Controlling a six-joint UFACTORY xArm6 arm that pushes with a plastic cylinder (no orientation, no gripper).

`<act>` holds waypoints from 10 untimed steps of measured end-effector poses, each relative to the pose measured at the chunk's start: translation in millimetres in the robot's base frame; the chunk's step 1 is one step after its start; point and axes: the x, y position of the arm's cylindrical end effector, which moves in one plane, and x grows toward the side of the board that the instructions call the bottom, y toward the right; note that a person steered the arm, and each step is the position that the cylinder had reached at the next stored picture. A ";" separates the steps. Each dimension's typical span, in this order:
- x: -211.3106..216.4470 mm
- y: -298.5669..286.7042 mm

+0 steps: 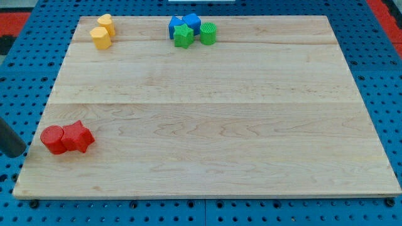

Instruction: Move the red blocks slightly towards the right

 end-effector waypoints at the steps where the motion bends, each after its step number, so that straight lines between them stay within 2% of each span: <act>1: -12.8 2.6; 5: -14.7 77.8; 8: -31.0 125.9; 10: -56.4 163.2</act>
